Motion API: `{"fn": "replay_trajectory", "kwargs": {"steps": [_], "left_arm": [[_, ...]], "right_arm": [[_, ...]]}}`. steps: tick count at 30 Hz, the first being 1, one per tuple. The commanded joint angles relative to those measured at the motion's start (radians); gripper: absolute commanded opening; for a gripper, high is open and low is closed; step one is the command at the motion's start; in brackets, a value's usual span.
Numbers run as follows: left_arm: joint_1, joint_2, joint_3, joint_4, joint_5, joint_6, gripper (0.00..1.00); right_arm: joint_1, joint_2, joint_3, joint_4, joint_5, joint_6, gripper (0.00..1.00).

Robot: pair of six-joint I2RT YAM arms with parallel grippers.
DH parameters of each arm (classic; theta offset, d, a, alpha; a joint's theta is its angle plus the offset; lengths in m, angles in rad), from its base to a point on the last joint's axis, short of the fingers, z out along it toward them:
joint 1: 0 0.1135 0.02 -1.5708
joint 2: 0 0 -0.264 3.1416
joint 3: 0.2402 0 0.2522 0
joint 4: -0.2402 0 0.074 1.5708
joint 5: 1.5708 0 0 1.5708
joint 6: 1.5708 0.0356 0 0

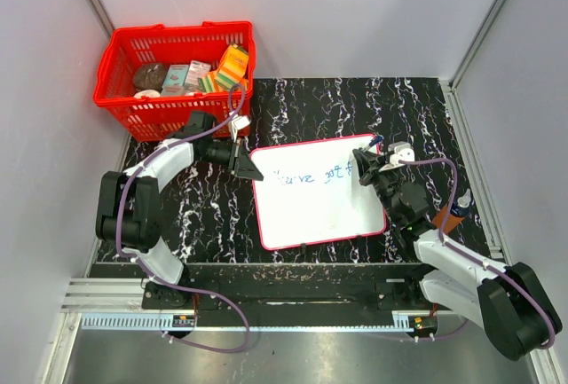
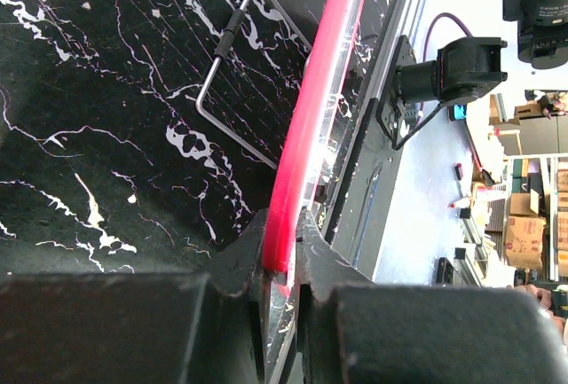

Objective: Write a sentence on the whiteboard

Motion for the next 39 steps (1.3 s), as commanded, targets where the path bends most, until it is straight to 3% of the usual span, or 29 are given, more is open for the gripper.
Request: {"fn": "replay_trajectory", "kwargs": {"steps": [1, 18, 30, 39], "left_arm": [[0.005, -0.028, 0.0, 0.052, -0.251, 0.12, 0.0], [0.004, -0.028, 0.003, 0.052, -0.255, 0.12, 0.0], [0.004, -0.029, 0.003, 0.052, -0.258, 0.12, 0.0], [0.005, -0.029, 0.003, 0.052, -0.255, 0.12, 0.0]], "right_arm": [[-0.005, -0.002, 0.03, 0.051, 0.02, -0.004, 0.0], [-0.005, -0.114, -0.05, -0.078, -0.026, 0.025, 0.0], [-0.005, -0.136, -0.024, -0.056, 0.017, 0.019, 0.0], [-0.007, -0.048, 0.005, 0.028, 0.02, 0.002, 0.0]]}}
